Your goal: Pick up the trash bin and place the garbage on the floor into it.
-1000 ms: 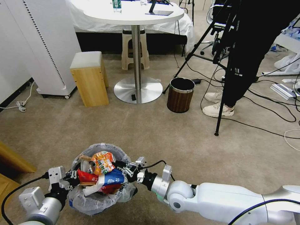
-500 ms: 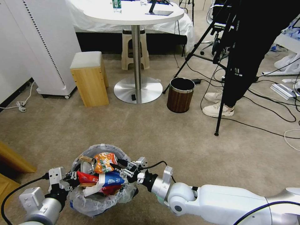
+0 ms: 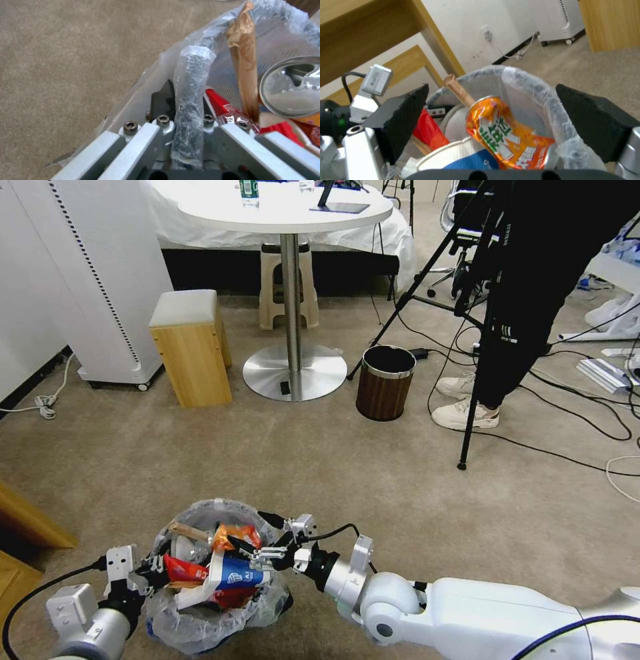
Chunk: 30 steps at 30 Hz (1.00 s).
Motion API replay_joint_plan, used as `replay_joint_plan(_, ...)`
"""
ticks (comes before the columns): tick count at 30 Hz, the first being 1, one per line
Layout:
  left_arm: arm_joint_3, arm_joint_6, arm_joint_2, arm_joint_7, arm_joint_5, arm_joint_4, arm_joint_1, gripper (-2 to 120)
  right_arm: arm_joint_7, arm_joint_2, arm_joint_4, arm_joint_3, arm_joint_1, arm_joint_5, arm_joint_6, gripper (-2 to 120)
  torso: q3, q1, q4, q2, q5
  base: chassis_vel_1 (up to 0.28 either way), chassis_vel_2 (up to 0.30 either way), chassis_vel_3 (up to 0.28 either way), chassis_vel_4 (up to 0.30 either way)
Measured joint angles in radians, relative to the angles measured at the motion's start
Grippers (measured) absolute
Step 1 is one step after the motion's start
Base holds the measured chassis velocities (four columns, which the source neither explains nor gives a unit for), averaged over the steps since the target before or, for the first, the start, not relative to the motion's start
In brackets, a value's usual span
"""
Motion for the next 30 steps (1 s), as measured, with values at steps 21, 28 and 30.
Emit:
replay_joint_plan(21,-0.007,0.034,0.374,-0.128,-0.372,0.205,-0.096,1,0.02,-0.105,0.05,0.335,-0.094,0.026,0.011,95,0.0,0.0,-0.0003,0.0,0.0,0.0,0.0,0.0,0.0)
replay_joint_plan(28,0.029,0.034,0.411,-0.137,-0.444,0.277,-0.14,1,0.008,-0.16,0.067,0.433,-0.172,0.01,0.014,94,0.0,0.0,0.0,0.0,0.0003,0.0,0.0,0.0,0.0)
replay_joint_plan(30,0.038,0.033,0.414,-0.139,-0.451,0.296,-0.15,1,0.008,-0.166,0.07,0.453,-0.192,0.001,0.015,93,0.0,0.0,0.0,0.0,0.0009,0.0,0.0,0.0,0.0)
